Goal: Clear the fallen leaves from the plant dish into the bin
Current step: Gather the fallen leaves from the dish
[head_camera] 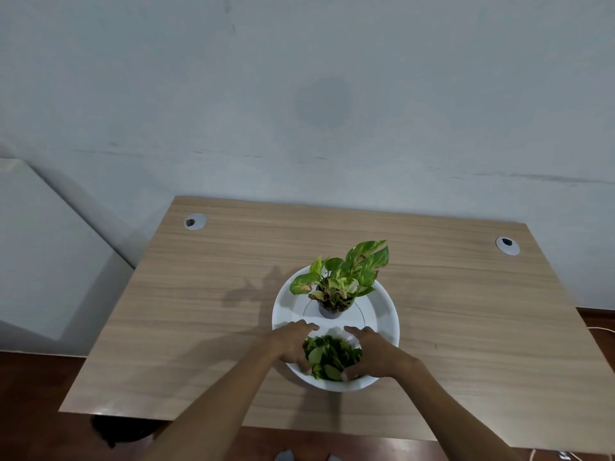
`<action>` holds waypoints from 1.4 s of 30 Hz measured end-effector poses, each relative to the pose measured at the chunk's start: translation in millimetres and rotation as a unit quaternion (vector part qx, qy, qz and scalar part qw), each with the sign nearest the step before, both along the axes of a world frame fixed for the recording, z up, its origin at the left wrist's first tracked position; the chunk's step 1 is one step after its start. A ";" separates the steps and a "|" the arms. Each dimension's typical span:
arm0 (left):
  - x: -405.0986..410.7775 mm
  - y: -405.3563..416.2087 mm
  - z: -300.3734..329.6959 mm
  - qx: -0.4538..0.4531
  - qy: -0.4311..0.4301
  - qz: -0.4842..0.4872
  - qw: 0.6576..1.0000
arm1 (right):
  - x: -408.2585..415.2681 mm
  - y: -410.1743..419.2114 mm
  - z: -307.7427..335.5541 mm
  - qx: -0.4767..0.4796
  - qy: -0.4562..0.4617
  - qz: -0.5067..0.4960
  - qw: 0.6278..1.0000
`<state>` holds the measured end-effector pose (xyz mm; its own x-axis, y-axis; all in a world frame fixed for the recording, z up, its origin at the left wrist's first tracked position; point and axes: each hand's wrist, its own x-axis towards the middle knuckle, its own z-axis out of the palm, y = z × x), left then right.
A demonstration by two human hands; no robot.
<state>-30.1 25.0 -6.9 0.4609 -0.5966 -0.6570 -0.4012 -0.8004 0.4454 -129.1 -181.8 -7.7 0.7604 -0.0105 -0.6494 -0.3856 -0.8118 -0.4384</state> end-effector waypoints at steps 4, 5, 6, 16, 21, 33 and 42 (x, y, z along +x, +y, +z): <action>1.3 1.8 -4.8 -0.018 0.003 -0.001 1.000 | -0.1 6.2 -9.2 -0.014 -0.003 0.022 1.000; -0.4 1.3 -6.5 -0.027 -0.001 0.003 1.000 | 0.0 8.5 -11.3 -0.009 -0.009 0.020 1.000; -2.5 0.3 -8.7 -0.037 -0.006 0.007 0.999 | 0.3 11.0 -13.3 -0.004 -0.016 0.020 1.000; -14.8 2.5 -19.2 -0.100 -0.036 0.047 0.993 | -3.4 8.5 -23.9 0.032 -0.052 -0.060 0.996; -11.9 8.0 -18.5 -0.063 -0.050 -0.010 0.997 | -2.6 6.8 -23.2 -0.004 -0.029 -0.015 0.999; -27.9 -9.9 -27.9 -0.088 -0.050 0.039 0.994 | -2.3 41.3 -30.5 -0.019 -0.090 0.005 0.996; -38.3 -9.8 -39.4 -0.137 -0.027 0.199 0.970 | -14.3 33.4 -22.3 0.064 -0.121 -0.110 0.984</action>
<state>-68.3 15.2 -46.3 0.7201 -0.5130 -0.4671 -0.1137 -0.7514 0.6500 -143.4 -148.4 -30.0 0.8812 -0.1223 -0.4566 -0.4183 -0.6516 -0.6328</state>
